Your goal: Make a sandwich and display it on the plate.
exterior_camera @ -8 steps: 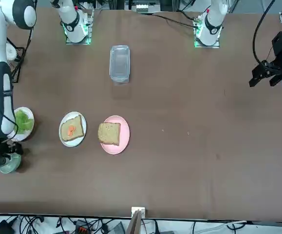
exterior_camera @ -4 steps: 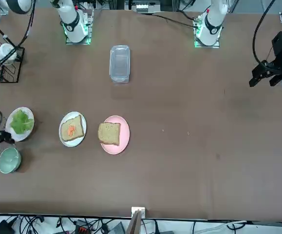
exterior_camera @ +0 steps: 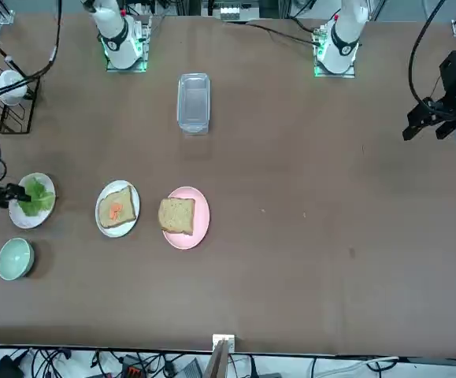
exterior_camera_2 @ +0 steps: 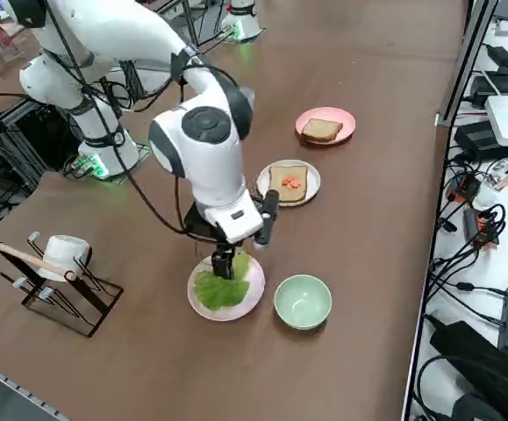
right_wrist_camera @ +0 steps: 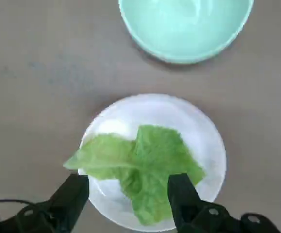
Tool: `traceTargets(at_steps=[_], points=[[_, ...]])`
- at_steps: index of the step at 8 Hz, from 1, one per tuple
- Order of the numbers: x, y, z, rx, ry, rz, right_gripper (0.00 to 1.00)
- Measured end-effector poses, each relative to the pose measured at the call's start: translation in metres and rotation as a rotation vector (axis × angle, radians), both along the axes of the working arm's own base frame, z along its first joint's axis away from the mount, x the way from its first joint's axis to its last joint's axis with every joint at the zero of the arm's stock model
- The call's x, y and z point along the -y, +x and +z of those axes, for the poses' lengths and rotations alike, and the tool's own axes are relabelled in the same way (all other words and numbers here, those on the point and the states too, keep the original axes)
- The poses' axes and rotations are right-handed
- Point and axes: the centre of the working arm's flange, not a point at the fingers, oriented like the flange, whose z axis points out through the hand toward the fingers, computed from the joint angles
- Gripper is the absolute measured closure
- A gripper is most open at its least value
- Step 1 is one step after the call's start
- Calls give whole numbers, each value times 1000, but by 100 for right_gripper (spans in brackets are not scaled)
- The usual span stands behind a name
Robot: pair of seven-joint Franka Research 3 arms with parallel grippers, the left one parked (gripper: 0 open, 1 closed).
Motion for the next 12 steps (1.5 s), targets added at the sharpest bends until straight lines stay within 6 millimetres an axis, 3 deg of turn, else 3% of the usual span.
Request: traceTargets(at_steps=[3,6,10,12], points=[[13,-36,-32,-11,4,-44,1],[17,-41,-45,-7,-3,-52,3],[20,-39,-69,17,-28,-46,16],[20,-37,-68,23,-31,-38,60]])
